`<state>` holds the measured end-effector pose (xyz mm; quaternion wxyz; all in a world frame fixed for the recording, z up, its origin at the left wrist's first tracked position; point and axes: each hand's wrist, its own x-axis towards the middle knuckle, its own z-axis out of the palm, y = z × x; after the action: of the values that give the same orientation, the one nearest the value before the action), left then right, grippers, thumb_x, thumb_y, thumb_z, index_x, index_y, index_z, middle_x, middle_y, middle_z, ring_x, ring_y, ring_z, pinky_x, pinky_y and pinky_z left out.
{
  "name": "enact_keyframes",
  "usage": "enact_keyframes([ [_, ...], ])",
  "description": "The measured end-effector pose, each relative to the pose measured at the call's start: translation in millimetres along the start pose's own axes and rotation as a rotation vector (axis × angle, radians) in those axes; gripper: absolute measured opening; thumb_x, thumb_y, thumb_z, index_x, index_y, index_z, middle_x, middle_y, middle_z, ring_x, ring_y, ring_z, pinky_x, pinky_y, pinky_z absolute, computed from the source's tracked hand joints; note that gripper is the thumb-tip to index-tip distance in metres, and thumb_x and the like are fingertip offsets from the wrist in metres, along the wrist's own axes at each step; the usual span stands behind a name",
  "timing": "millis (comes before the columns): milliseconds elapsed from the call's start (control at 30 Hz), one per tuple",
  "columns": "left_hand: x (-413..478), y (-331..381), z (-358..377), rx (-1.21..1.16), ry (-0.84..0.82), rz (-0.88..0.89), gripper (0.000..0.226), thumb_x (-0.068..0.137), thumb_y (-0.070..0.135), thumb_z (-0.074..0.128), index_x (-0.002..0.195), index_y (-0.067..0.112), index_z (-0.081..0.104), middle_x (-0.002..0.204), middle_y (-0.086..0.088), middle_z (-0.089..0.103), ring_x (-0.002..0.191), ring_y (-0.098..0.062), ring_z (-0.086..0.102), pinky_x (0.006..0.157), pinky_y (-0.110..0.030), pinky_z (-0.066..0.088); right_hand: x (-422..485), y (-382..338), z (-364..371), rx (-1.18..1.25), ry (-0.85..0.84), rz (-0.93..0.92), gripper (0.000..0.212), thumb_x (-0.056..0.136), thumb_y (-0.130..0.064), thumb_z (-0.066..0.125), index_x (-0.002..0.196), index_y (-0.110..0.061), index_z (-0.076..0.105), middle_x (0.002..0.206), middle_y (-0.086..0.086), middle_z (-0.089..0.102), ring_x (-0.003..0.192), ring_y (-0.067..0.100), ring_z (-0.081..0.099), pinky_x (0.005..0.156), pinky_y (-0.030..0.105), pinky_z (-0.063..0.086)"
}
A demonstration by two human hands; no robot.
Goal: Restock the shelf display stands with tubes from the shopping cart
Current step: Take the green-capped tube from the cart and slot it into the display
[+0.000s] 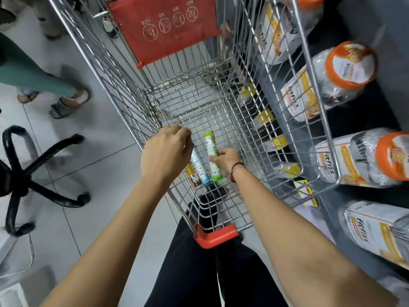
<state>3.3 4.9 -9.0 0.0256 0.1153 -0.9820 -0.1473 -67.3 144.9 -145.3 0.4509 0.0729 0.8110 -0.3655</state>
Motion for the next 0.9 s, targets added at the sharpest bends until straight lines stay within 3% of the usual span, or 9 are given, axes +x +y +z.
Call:
enact_keyframes([
  [67,0.0,0.0,-0.1,-0.009,-0.003,0.004,0.018,0.091,0.017,0.05,0.092,0.007,0.065,0.087,-0.011,0.069,0.081,-0.031,0.062,0.052,-0.033,0.046,-12.2,-9.5,-9.4,0.049,0.001,-0.057,0.026,0.081,-0.02,0.068,0.1,-0.003,0.066,0.085,0.004,0.064,0.073,0.017,0.06,0.053,0.018,0.046],
  [133,-0.2,-0.2,-0.8,-0.014,-0.003,0.015,0.018,0.091,0.017,0.051,0.09,0.005,0.065,0.085,-0.012,0.069,0.079,-0.032,0.063,0.051,-0.036,0.049,-25.5,-17.2,-19.4,0.093,0.012,-0.113,0.019,0.082,-0.021,0.067,0.095,-0.007,0.065,0.081,0.002,0.066,0.073,0.018,0.063,0.062,0.023,0.053],
  [233,-0.8,-0.3,-2.5,-0.036,-0.002,0.033,0.015,0.088,0.015,0.055,0.089,0.006,0.066,0.082,-0.011,0.069,0.077,-0.031,0.063,0.05,-0.036,0.05,-48.5,-25.0,-36.9,0.224,0.032,-0.181,0.025,0.083,-0.018,0.066,0.103,-0.003,0.063,0.098,0.011,0.069,0.085,0.021,0.065,0.077,0.031,0.055],
  [333,-1.6,-1.6,-4.6,-0.061,-0.012,0.057,0.011,0.085,0.013,0.059,0.088,0.007,0.067,0.082,-0.01,0.07,0.075,-0.031,0.065,0.051,-0.034,0.051,-77.0,-28.5,-57.6,0.455,-0.024,-0.223,0.031,0.086,-0.015,0.061,0.114,-0.001,0.059,0.094,0.002,0.067,0.078,0.011,0.064,0.059,0.015,0.052],
  [467,-2.6,-0.3,-8.4,-0.103,-0.059,0.053,0.01,0.083,0.013,0.06,0.088,0.008,0.067,0.084,-0.01,0.07,0.077,-0.03,0.064,0.055,-0.035,0.052,-118.1,-29.8,-87.4,0.746,-0.059,-0.256,0.009,0.09,-0.012,0.055,0.094,-0.014,0.063,0.084,-0.001,0.065,0.073,0.01,0.062,0.056,0.02,0.051],
  [567,-3.8,8.6,-12.4,-0.18,-0.067,0.019,0.01,0.083,0.012,0.061,0.09,0.008,0.068,0.091,-0.013,0.072,0.082,-0.031,0.064,0.064,-0.037,0.053,-152.7,-31.7,-107.9,0.92,-0.055,-0.32,0.012,0.091,-0.009,0.053,0.088,-0.014,0.064,0.079,-0.001,0.067,0.072,0.012,0.062,0.056,0.019,0.055],
  [733,2.5,49.3,-23.3,-0.262,-0.068,0.087,0.011,0.086,0.015,0.06,0.092,0.01,0.068,0.097,-0.011,0.072,0.078,-0.027,0.066,0.066,-0.032,0.047,-213.1,-26.5,-148.0,0.992,0.078,-0.493,0.011,0.088,-0.008,0.056,0.096,-0.012,0.063,0.094,0.009,0.07,0.079,0.018,0.068,0.073,0.03,0.057],
  [900,10.4,84.0,-24.6,-0.264,-0.182,0.157,0.015,0.086,0.015,0.059,0.096,0.012,0.069,0.102,-0.008,0.073,0.084,-0.024,0.067,0.073,-0.032,0.051,-264.1,-13.9,-186.4,0.979,0.344,-0.594,0.012,0.086,-0.008,0.06,0.093,-0.016,0.063,0.089,0.003,0.07,0.079,0.013,0.066,0.07,0.023,0.053],
])
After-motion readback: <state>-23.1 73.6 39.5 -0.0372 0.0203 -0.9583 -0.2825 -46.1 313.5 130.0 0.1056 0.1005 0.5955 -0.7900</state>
